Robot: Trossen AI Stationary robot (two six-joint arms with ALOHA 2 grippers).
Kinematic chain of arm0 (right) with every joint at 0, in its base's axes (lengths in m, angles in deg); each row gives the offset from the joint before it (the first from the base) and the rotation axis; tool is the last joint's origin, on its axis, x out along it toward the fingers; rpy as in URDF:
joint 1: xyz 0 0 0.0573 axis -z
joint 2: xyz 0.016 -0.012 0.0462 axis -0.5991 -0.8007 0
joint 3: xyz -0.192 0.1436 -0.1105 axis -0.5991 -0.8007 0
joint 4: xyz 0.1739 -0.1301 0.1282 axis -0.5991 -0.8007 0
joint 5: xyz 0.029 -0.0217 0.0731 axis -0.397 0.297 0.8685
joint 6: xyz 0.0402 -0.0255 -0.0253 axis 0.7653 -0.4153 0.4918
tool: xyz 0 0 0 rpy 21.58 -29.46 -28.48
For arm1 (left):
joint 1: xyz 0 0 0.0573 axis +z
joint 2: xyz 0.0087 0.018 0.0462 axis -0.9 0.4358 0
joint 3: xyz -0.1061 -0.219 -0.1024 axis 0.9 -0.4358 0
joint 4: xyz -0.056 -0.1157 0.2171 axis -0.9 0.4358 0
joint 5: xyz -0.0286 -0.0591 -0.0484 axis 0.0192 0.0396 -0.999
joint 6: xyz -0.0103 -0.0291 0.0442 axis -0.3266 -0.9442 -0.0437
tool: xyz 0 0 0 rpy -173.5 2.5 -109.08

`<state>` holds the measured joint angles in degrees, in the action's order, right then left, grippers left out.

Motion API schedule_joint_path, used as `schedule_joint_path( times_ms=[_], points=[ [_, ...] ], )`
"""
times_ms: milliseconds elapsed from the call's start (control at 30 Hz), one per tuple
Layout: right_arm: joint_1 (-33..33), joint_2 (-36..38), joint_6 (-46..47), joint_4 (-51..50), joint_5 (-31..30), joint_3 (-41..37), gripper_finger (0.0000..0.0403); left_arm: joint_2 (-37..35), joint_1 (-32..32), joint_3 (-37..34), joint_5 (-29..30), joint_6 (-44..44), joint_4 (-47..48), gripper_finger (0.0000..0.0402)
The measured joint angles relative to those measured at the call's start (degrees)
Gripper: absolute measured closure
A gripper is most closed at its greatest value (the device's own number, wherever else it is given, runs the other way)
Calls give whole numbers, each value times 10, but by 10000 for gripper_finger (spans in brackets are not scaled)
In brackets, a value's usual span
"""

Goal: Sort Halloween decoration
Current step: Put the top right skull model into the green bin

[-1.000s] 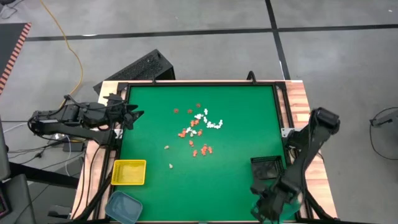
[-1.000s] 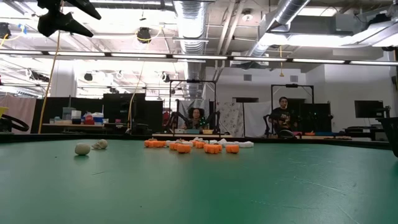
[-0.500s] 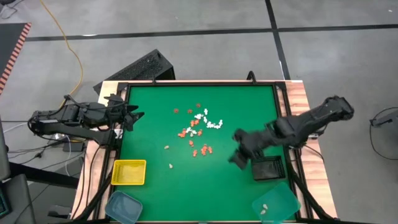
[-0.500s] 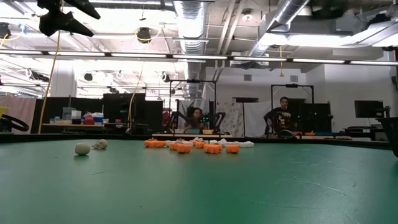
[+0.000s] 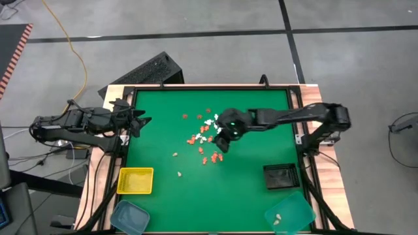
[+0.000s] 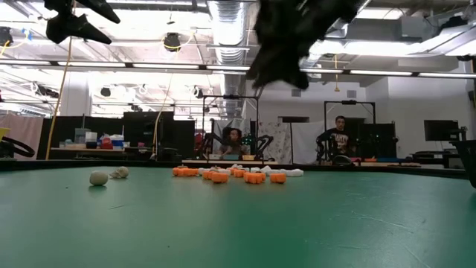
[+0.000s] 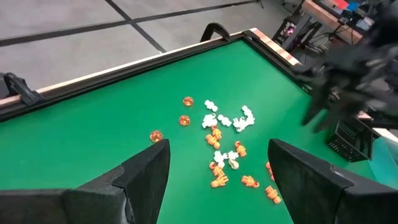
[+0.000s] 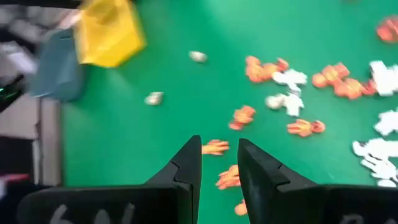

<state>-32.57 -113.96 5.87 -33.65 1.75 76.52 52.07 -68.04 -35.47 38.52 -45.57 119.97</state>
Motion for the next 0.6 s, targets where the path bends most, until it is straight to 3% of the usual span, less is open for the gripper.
schedule_joint_path(
  times_ms=[200, 433, 600],
  points=[
    [-4, -105, 13, -12, -5, 87, 304, 0, 0, 0, 0, -8, 0, 141],
    [-14, -225, 82, -215, -130, 254, 304, 0, 0, 0, 0, -19, 0, 141],
    [-21, -293, 120, -292, -150, 353, 304, 0, 0, 0, -1, -20, 0, 141]
  ],
)
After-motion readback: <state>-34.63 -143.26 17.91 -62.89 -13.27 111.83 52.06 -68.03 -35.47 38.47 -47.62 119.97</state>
